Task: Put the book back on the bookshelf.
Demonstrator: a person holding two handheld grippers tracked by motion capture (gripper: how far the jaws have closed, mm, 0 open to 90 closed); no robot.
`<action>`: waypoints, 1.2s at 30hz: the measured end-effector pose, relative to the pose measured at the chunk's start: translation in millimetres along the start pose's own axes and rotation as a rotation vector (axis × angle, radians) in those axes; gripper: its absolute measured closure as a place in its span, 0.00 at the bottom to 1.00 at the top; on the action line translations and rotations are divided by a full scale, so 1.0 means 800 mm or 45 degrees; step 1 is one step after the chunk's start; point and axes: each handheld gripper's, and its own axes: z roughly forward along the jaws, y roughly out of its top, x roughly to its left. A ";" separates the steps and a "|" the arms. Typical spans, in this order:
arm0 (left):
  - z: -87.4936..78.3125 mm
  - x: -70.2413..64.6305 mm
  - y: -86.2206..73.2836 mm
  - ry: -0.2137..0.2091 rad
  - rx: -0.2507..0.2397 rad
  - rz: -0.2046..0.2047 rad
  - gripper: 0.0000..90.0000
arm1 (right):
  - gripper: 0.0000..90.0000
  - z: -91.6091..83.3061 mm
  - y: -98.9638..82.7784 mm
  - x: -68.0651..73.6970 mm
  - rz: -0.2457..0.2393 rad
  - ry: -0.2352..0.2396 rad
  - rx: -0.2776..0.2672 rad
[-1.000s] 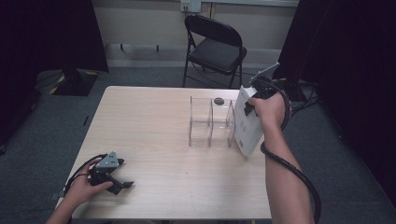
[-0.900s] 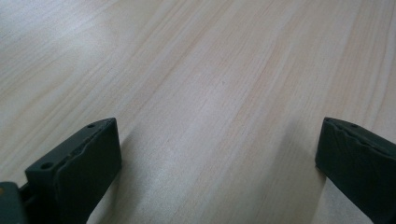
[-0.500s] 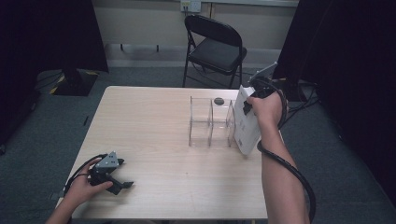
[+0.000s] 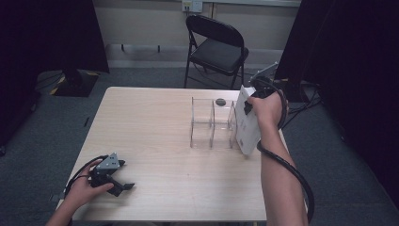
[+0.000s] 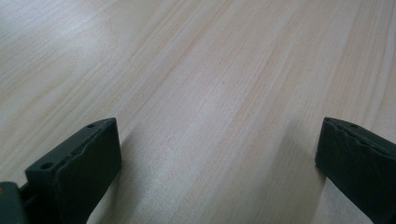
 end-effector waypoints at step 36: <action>0.000 0.000 0.000 0.000 0.006 0.003 0.00 | 0.58 0.021 0.012 0.001 0.033 -0.023 -0.025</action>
